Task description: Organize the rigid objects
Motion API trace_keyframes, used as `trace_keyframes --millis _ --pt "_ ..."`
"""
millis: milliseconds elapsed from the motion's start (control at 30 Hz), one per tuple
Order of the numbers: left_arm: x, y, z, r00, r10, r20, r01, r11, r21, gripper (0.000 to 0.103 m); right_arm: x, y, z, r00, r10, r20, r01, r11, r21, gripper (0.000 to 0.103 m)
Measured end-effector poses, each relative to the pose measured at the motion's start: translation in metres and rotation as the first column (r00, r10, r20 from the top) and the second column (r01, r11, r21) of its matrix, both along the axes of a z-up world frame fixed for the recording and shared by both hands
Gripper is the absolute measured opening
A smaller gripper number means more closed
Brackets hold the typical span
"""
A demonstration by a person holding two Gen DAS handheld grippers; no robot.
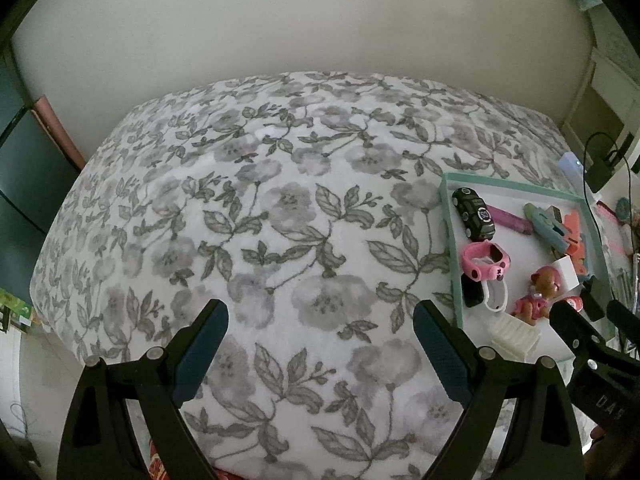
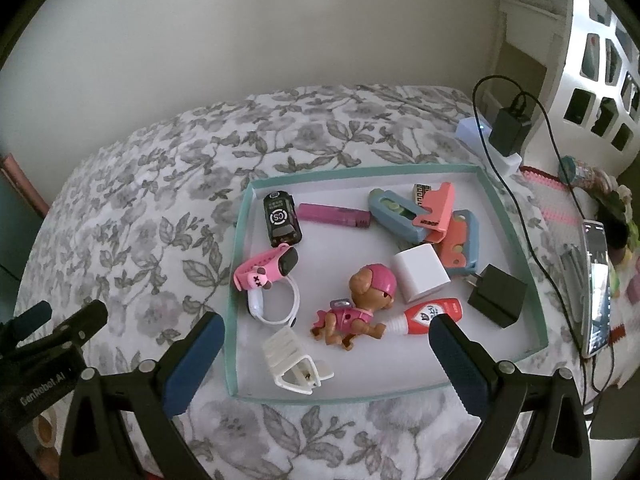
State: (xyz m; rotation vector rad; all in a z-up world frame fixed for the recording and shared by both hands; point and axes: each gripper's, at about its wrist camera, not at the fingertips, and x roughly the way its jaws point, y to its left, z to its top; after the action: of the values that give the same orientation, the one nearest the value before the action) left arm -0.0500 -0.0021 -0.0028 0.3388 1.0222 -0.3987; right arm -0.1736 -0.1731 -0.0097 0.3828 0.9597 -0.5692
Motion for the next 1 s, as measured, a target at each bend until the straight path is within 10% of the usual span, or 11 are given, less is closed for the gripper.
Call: trace_keyframes --millis 1000 --pt "0.0039 -0.0004 -0.0041 1.0 0.007 -0.005 -0.007 1.0 0.013 0.094 0.0054 0.0025 -0.0047 1.0 0.023 -0.02 -0.023 1.0 -0.011 0.103"
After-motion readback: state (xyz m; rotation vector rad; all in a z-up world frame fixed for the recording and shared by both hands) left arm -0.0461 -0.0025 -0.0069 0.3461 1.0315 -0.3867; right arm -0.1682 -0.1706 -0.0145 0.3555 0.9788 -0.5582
